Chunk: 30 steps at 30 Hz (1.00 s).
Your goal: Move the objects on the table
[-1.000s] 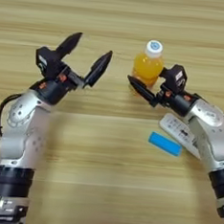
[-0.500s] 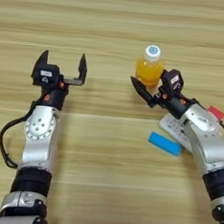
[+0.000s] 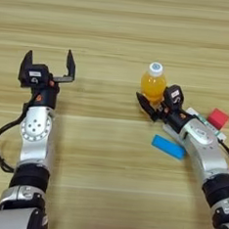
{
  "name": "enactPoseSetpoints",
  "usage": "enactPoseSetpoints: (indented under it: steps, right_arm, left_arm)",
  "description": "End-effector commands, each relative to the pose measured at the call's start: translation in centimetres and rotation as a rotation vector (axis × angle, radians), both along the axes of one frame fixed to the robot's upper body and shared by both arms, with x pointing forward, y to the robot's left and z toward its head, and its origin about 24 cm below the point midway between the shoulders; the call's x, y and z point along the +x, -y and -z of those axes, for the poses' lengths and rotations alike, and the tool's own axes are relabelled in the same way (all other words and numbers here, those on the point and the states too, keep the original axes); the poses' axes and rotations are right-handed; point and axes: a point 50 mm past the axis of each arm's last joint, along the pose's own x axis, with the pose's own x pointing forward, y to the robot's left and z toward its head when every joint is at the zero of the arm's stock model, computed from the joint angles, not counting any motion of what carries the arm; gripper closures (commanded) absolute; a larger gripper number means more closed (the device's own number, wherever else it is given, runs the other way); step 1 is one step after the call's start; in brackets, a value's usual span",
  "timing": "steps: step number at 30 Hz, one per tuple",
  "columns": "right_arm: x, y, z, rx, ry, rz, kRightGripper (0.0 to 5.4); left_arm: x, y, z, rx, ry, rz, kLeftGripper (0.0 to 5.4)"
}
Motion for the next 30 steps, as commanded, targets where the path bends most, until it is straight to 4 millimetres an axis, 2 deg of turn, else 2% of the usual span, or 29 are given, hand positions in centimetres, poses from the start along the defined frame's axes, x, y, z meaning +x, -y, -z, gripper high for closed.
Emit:
enactPoseSetpoints:
  steps: [1,13,20,30]
  right_arm:
    - [0.8,-0.2,-0.8,0.031,0.034,0.012,1.96]
    - [1.1,0.0,0.2,0.019,-0.004,0.03,1.96]
    - [1.3,0.2,0.2,0.019,0.0,0.045,1.96]
    - [1.5,0.2,0.2,0.02,0.0,0.05,1.96]
  left_arm:
    - [0.2,-0.2,-0.1,0.007,0.005,-0.002,0.0]
    - [0.3,0.1,0.3,0.005,-0.019,0.045,0.0]
    - [0.5,0.8,1.4,0.028,-0.105,0.103,0.0]
    - [0.6,1.0,2.0,0.045,-0.143,0.124,0.0]
